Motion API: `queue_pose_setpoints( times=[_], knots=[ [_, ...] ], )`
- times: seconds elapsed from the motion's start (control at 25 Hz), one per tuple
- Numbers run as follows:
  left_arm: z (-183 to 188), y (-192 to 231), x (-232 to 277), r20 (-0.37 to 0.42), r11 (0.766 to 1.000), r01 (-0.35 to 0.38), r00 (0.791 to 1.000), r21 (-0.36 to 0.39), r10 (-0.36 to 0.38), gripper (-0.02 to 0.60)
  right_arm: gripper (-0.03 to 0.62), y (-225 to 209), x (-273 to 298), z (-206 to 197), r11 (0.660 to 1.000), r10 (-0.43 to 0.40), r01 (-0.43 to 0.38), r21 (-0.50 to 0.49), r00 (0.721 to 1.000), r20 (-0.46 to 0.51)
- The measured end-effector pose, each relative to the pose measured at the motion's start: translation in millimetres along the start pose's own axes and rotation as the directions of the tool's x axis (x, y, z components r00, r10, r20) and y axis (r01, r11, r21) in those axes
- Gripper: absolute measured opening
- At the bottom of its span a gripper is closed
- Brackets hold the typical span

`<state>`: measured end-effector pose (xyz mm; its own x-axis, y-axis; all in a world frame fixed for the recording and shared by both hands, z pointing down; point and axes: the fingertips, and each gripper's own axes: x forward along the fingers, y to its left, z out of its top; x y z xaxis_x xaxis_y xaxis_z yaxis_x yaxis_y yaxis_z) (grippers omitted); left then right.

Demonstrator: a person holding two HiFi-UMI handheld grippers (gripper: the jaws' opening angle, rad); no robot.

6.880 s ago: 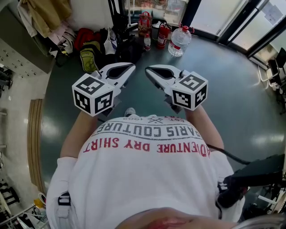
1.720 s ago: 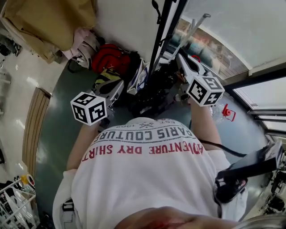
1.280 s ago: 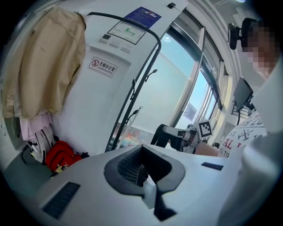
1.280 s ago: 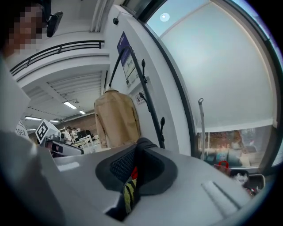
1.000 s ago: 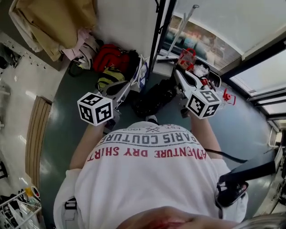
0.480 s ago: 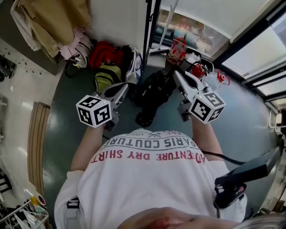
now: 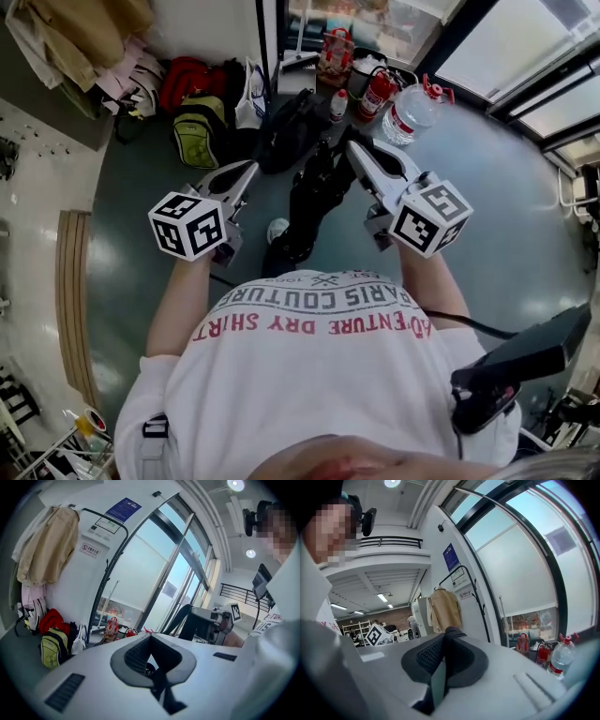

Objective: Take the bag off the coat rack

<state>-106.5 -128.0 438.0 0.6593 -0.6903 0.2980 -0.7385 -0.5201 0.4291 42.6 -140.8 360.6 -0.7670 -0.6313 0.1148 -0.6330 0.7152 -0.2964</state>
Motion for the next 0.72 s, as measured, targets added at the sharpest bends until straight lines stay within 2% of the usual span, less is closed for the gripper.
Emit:
queue_pose_setpoints(
  times=[0.16, 0.36, 0.52, 0.72],
  knots=[
    [-26.2, -76.2, -53.8, -0.001, 1.000, 0.000, 1.000, -0.012, 0.000, 0.002, 0.011, 38.1, -64.9, -9.5, 1.000, -0.021, 0.021, -0.001, 1.000, -0.021],
    [-47.0, -159.7, -108.8, 0.006, 0.999, 0.029, 1.000, 0.043, -0.029, 0.002, 0.011, 77.2, -145.6, -37.6, 0.998, -0.061, 0.062, 0.014, 0.997, -0.051],
    [-60.3, -210.8, -124.4, 0.005, 0.995, 0.065, 0.998, 0.071, -0.066, 0.002, 0.011, 99.1, -203.8, -46.7, 0.995, -0.092, 0.093, 0.032, 0.995, -0.042],
    [-80.9, -255.1, -134.7, -0.007, 0.988, 0.123, 0.992, 0.091, -0.122, 0.002, 0.011, 126.6, -253.8, -56.0, 0.992, -0.122, 0.122, 0.008, 0.992, -0.032]
  ],
)
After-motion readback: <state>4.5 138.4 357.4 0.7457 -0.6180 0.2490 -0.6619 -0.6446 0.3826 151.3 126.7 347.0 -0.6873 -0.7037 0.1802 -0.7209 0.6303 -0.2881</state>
